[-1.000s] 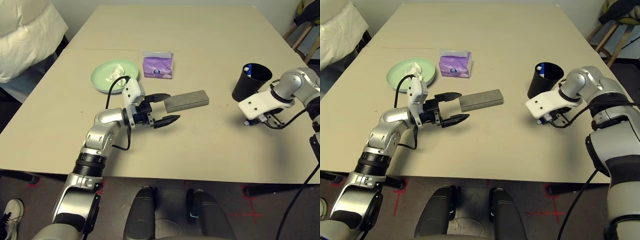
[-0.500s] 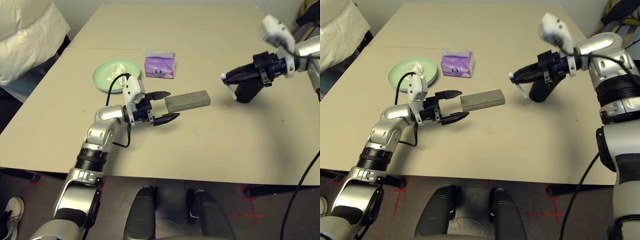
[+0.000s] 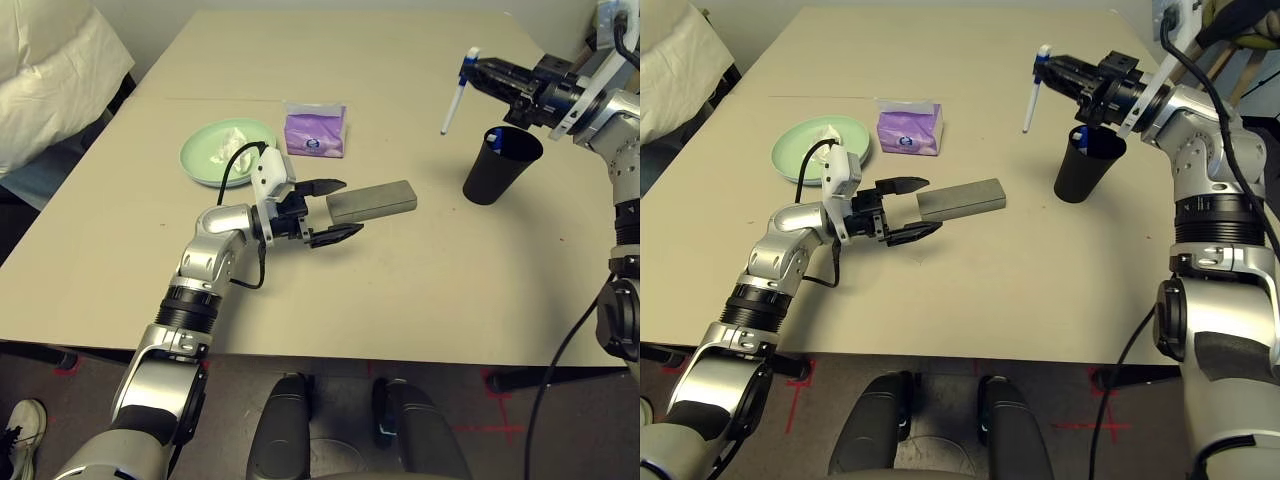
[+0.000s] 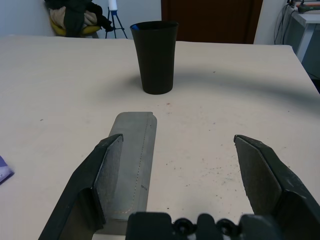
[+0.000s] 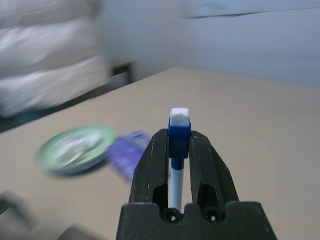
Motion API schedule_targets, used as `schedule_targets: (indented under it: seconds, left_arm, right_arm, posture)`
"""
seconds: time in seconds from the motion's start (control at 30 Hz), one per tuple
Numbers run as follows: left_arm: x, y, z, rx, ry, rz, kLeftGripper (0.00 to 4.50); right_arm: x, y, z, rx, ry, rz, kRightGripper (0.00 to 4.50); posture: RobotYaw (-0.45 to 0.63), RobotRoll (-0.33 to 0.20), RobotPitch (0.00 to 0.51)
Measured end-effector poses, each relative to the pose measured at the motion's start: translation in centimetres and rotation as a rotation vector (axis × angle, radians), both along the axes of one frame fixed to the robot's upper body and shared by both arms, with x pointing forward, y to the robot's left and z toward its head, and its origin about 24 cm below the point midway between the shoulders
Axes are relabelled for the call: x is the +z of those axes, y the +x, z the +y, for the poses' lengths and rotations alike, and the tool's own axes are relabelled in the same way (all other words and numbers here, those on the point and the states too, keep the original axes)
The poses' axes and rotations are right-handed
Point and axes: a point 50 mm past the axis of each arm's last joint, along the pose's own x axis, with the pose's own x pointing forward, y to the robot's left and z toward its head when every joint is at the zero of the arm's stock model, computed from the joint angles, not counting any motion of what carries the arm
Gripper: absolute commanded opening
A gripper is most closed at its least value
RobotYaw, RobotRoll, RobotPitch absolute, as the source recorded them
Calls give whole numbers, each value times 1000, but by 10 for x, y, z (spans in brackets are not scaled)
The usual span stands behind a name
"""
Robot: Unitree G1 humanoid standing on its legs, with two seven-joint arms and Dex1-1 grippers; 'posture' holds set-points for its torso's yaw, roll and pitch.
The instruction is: Organize and tidy the items on the table.
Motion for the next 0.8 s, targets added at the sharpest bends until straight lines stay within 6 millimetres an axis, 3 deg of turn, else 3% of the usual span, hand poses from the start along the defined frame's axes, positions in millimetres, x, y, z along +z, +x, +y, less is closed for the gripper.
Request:
schedule_targets:
  seconds: [0.27,0.53,0.8]
  left_arm:
    - [-2,1,0,2,-4,4,4500]
    - [-4,1,0,2,-6,16,4500]
    - [1,3,-2,-8,-6,0,4500]
  right_arm:
    - [3,-6,-7,-172,25,-10,407]
    - [-10,-8,-15,-306,-11,101,407]
    - [-12,-10,-17,-357,-31,119,407]
  posture:
    - [144,0,90]
    - [138,0,87]
    - [139,0,87]
